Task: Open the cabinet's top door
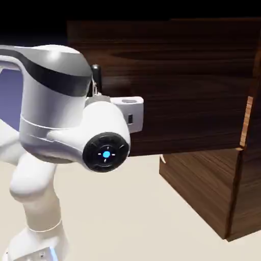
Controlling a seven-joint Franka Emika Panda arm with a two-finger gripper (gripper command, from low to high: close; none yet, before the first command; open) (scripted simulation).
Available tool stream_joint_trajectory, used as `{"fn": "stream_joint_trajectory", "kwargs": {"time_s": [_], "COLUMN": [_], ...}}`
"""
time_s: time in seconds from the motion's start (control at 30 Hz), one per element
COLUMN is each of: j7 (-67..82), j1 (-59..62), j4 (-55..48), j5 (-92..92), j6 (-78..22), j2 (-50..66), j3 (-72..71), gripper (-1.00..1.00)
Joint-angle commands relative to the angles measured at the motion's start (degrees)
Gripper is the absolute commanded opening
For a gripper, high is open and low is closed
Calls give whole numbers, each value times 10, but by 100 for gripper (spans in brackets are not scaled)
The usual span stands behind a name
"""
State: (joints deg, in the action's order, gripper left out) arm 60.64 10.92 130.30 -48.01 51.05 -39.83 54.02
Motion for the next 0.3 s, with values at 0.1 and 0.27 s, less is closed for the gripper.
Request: {"fn": "stream_joint_trajectory", "kwargs": {"time_s": [0.1, 0.27], "j7": [23, 39], "j1": [-83, -187], "j4": [-71, -143], "j5": [20, 36], "j6": [-52, -98], "j2": [48, 81], "j3": [78, 171], "gripper": [-100, -100]}}
